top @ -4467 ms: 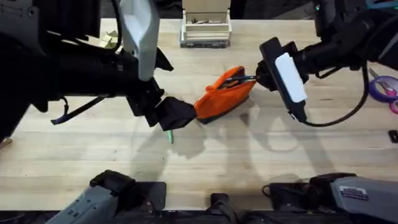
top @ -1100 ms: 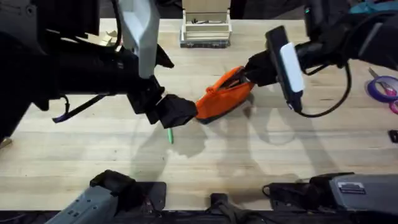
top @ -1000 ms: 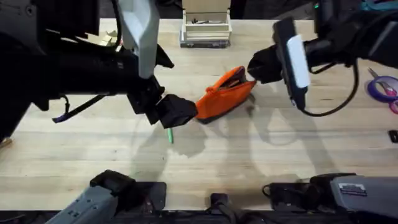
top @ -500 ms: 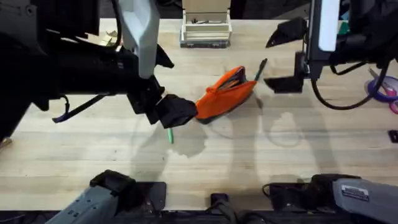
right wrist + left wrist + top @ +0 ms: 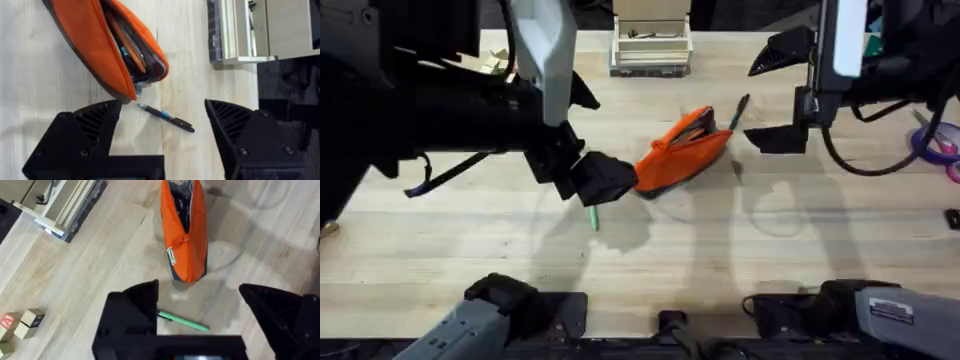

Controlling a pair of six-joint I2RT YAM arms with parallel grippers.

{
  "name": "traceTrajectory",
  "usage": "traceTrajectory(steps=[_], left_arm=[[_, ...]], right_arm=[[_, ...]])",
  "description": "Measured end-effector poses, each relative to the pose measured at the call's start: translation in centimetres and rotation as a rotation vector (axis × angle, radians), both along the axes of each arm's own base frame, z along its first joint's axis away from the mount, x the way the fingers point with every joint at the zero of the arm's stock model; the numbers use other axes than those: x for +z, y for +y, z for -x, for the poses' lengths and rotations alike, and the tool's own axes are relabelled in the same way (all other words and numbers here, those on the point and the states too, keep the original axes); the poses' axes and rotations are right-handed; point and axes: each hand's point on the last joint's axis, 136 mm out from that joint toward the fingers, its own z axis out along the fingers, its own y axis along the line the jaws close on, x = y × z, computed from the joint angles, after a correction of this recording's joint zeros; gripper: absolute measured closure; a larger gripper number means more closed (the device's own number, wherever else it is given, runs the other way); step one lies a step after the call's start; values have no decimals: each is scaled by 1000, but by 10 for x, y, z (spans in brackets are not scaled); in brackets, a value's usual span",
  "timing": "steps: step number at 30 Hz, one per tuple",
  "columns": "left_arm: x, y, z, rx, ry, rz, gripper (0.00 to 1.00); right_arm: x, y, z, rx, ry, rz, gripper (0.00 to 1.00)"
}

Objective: Unzip the bag, pick up the pens from the table one at a time and place them inside, then zip the bag closed.

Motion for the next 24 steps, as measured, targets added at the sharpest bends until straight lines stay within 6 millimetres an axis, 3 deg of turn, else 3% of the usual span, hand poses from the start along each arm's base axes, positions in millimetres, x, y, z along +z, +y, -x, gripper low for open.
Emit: traceTrajectory(steps=[7,13,18,24], left_arm=[[0,0,0,0,0,0,7],[0,0,0,0,0,0,8],[0,0,0,0,0,0,7],[0,0,0,0,0,0,7]], right_arm=[[23,0,0,-88,-17,-58,4],[41,0,-17,-299,57,-224,4],[55,-2,-32,-558,219,-449,4],[50,-9,-34,-913,515,-691,4]])
